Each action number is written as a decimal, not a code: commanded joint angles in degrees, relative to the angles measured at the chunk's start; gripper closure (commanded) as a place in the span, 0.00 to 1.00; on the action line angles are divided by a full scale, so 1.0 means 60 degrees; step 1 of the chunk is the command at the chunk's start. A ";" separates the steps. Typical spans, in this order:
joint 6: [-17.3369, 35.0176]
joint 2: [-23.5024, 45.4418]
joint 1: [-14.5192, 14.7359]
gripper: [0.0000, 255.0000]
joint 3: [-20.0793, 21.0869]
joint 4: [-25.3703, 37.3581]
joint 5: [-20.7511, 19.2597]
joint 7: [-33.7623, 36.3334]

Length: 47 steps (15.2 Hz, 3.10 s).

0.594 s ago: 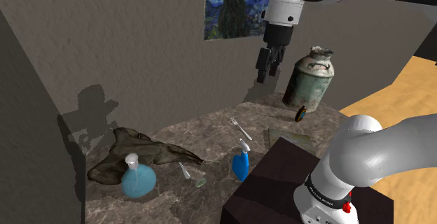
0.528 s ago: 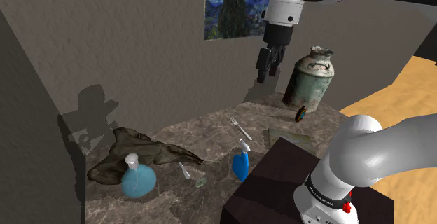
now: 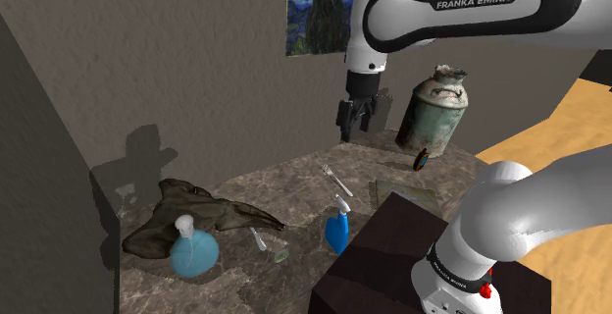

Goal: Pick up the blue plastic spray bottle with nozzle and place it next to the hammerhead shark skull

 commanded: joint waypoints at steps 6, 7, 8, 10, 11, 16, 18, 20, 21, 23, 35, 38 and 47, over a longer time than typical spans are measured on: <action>0.1759 0.1836 -0.0199 0.00 0.0077 -0.0719 0.0027 0.0348; 0.2009 0.2144 -0.0224 0.00 0.0084 -0.0774 0.0032 0.0398; 0.2257 0.2461 -0.0249 0.00 0.0088 -0.0820 0.0036 0.0448; 0.2748 0.3121 -0.0296 0.00 0.0092 -0.0881 0.0044 0.0546; 0.2990 0.3463 -0.0318 0.00 0.0090 -0.0896 0.0047 0.0594; 0.4145 0.5269 -0.0422 0.00 0.0055 -0.0817 0.0071 0.0822; 0.4571 0.6027 -0.0458 0.00 0.0027 -0.0714 0.0085 0.0905; 0.4972 0.6798 -0.0491 0.00 -0.0008 -0.0572 0.0106 0.0981; 0.5161 0.7188 -0.0507 0.00 -0.0028 -0.0487 0.0120 0.1017; 0.5517 0.7973 -0.0538 0.00 -0.0070 -0.0288 0.0153 0.1081; 0.7198 1.0429 -0.0591 0.00 -0.0062 -0.0017 0.0419 0.1097; 0.7198 1.0429 -0.0592 0.00 -0.0061 -0.0017 0.0419 0.1097; 0.7197 1.0429 -0.0592 1.00 -0.0062 -0.0016 0.0418 0.1097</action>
